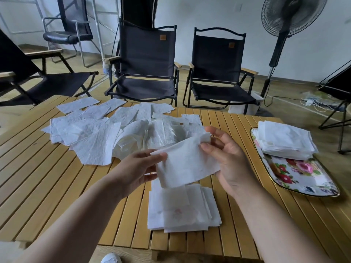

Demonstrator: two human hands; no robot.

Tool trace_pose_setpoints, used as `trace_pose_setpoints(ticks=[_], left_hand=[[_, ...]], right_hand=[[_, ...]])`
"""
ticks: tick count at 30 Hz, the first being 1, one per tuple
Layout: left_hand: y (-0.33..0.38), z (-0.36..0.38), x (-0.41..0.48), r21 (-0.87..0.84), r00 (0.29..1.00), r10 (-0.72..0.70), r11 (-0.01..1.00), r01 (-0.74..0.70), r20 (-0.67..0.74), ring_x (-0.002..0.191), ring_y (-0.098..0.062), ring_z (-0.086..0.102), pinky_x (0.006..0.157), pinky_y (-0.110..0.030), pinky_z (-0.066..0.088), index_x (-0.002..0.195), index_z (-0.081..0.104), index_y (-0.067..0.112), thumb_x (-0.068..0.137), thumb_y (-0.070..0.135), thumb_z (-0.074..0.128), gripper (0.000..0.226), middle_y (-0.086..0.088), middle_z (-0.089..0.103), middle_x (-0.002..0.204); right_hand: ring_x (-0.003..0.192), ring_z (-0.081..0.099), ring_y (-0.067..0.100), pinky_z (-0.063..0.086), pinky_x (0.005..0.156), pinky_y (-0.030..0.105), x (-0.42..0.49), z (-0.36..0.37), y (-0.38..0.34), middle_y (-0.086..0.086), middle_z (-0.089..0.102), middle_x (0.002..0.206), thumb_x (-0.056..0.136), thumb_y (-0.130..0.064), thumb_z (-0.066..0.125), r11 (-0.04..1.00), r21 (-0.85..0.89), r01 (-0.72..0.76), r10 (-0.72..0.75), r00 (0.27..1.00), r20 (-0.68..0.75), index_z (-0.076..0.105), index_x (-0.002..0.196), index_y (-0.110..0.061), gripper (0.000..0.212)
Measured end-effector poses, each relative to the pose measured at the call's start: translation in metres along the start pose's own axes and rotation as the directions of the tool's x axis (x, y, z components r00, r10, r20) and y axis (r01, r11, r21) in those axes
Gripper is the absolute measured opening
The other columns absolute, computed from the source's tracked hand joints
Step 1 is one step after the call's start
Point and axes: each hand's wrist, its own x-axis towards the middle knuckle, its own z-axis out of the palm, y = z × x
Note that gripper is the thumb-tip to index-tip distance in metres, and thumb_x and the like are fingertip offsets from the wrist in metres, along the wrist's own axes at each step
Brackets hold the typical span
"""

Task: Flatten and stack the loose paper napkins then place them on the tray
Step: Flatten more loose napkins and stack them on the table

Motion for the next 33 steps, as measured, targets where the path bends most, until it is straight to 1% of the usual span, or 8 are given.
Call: trace_pose_setpoints(ticks=[4,9,15,18,21,25,30,33], left_hand=[[0.000,0.005,-0.007,0.086,0.991,0.119,0.990,-0.113,-0.058,0.093,-0.019,0.069,0.087,-0.033,0.056,0.107,0.073,0.006,0.089,0.025,0.066,0.027,-0.013,0.073,0.109],[0.000,0.002,-0.015,0.243,0.999,0.035,0.970,-0.030,-0.017,0.073,-0.016,0.064,0.073,-0.031,0.051,0.097,0.073,0.003,0.090,0.031,0.069,0.029,-0.009,0.073,0.086],[-0.009,-0.002,-0.020,0.586,0.985,-0.172,0.795,0.157,-0.031,0.054,-0.009,0.061,0.050,-0.020,0.045,0.089,0.075,0.009,0.094,0.026,0.068,0.018,0.003,0.071,0.067],[-0.009,0.001,-0.019,0.622,0.977,-0.207,0.758,0.196,-0.056,0.051,-0.008,0.062,0.047,-0.018,0.045,0.096,0.073,0.009,0.096,0.022,0.065,0.016,0.004,0.071,0.062],[-0.008,0.004,-0.016,0.638,0.969,-0.236,0.735,0.231,-0.079,0.052,-0.010,0.065,0.046,-0.019,0.047,0.099,0.071,0.010,0.095,0.020,0.066,0.012,0.001,0.072,0.067],[-0.007,0.005,-0.013,0.643,0.959,-0.270,0.721,0.260,-0.085,0.055,-0.012,0.068,0.047,-0.019,0.049,0.101,0.070,0.010,0.094,0.018,0.067,0.011,-0.005,0.074,0.081],[-0.008,0.003,-0.016,0.640,0.959,-0.272,0.724,0.257,-0.078,0.055,-0.012,0.067,0.048,-0.020,0.049,0.103,0.068,0.009,0.097,0.017,0.064,0.011,-0.003,0.071,0.073],[-0.009,0.000,-0.017,0.608,0.969,-0.231,0.758,0.236,-0.089,0.051,-0.011,0.065,0.047,-0.020,0.049,0.103,0.068,0.007,0.097,0.016,0.063,0.011,-0.002,0.070,0.066]], right_hand=[[0.087,0.072,0.017,0.056,0.075,0.032,-0.008,-0.013,-0.001,0.001,0.076,0.092,0.086,-0.004,0.073,0.965,-0.231,-0.122,0.108,0.992,-0.072,0.072,0.108,-0.016,0.025],[0.073,0.073,0.016,0.052,0.055,0.025,-0.016,-0.033,-0.002,0.003,0.078,0.083,0.089,-0.021,0.075,0.791,-0.535,-0.295,0.254,0.955,-0.151,0.074,0.093,-0.011,0.010],[0.063,0.063,0.014,0.043,0.049,0.023,-0.020,-0.038,0.007,0.003,0.072,0.081,0.094,-0.030,0.070,0.333,-0.854,-0.399,0.522,0.832,-0.185,0.071,0.093,-0.013,0.017],[0.072,0.066,0.015,0.046,0.059,0.027,-0.016,-0.030,0.017,0.000,0.071,0.084,0.091,-0.045,0.069,0.162,-0.929,-0.331,0.475,0.852,-0.221,0.069,0.091,-0.017,0.028],[0.085,0.068,0.018,0.053,0.072,0.031,-0.006,-0.019,0.031,-0.002,0.071,0.093,0.088,-0.046,0.069,0.258,-0.913,-0.317,0.321,0.919,-0.229,0.070,0.090,-0.017,0.029],[0.061,0.054,0.019,0.036,0.057,0.028,0.009,0.006,0.053,0.003,0.060,0.066,0.084,-0.044,0.071,0.304,-0.903,-0.303,0.341,0.920,-0.194,0.057,0.065,-0.016,0.036],[0.057,0.035,0.022,0.026,0.055,0.028,0.021,0.031,0.071,0.002,0.037,0.062,0.076,-0.018,0.067,0.307,-0.896,-0.320,0.363,0.910,-0.200,0.040,0.061,-0.021,0.031],[0.060,0.044,0.022,0.032,0.055,0.027,0.028,0.031,0.069,-0.001,0.047,0.062,0.081,-0.018,0.066,0.401,-0.874,-0.276,0.261,0.948,-0.180,0.047,0.064,-0.018,0.025]])
